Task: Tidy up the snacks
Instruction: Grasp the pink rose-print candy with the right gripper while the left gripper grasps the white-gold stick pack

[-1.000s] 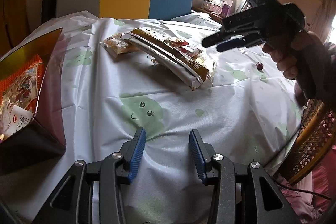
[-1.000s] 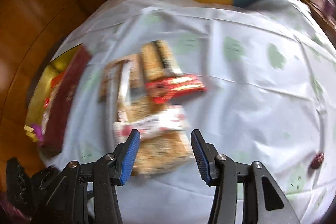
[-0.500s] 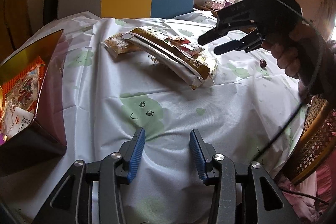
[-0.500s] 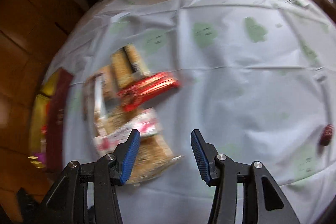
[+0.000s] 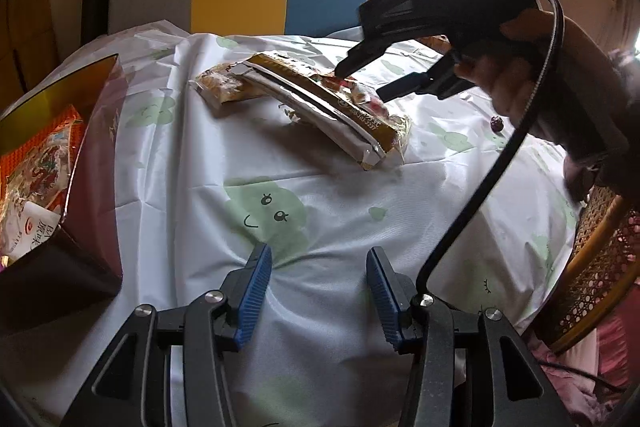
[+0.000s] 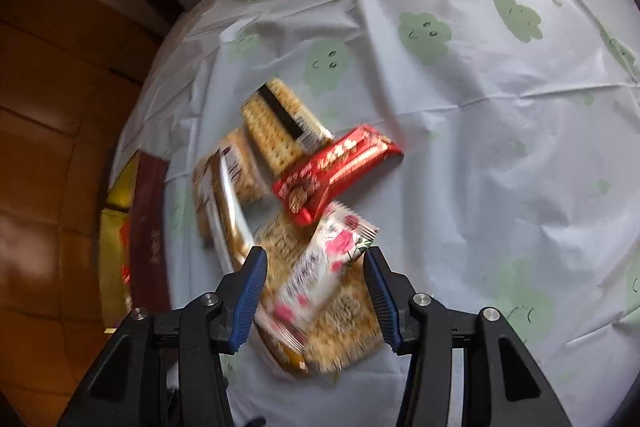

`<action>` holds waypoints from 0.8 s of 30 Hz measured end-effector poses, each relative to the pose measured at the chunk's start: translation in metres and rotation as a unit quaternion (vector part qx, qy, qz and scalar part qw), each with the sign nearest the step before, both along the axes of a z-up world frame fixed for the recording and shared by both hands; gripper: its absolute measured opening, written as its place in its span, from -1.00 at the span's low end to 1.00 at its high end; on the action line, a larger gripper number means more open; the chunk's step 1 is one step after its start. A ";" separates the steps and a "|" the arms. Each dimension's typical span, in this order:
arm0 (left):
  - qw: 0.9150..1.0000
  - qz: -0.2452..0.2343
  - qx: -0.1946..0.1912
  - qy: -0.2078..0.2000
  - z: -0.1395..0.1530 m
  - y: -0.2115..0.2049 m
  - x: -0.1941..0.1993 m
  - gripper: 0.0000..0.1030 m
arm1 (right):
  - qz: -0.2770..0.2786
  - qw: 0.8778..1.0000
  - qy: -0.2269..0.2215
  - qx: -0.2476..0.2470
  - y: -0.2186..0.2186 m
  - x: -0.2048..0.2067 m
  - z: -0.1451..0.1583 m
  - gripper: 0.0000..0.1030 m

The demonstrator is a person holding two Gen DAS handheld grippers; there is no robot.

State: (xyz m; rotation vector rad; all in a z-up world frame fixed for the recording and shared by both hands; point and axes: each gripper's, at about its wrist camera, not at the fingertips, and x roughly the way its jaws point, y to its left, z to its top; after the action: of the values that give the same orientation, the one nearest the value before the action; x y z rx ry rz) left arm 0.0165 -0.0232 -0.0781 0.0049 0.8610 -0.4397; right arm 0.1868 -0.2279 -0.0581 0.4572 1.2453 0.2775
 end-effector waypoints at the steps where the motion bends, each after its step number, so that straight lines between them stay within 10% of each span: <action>1: 1.000 0.000 0.000 0.000 0.000 0.000 0.000 -0.03 | -0.002 1.000 -0.001 -0.018 0.003 0.002 0.001 -0.01; 6: 1.000 0.000 -0.009 0.002 0.000 0.002 0.000 -0.03 | 0.064 0.985 -0.026 -0.159 0.035 0.000 0.006 -0.49; 15: 1.000 0.003 -0.010 0.004 0.000 0.002 0.001 -0.03 | 0.114 0.948 -0.049 -0.293 0.001 -0.020 0.006 -0.53; 24: 0.999 0.022 -0.009 0.041 0.007 0.000 0.013 -0.03 | 0.077 0.963 -0.013 -0.258 -0.034 -0.015 -0.009 -0.44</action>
State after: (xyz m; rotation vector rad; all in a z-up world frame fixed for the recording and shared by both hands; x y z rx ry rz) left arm 0.0290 -0.0234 -0.0708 -0.0486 0.9356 -0.4095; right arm 0.1714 -0.2621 -0.0673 -0.0932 1.2733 0.0796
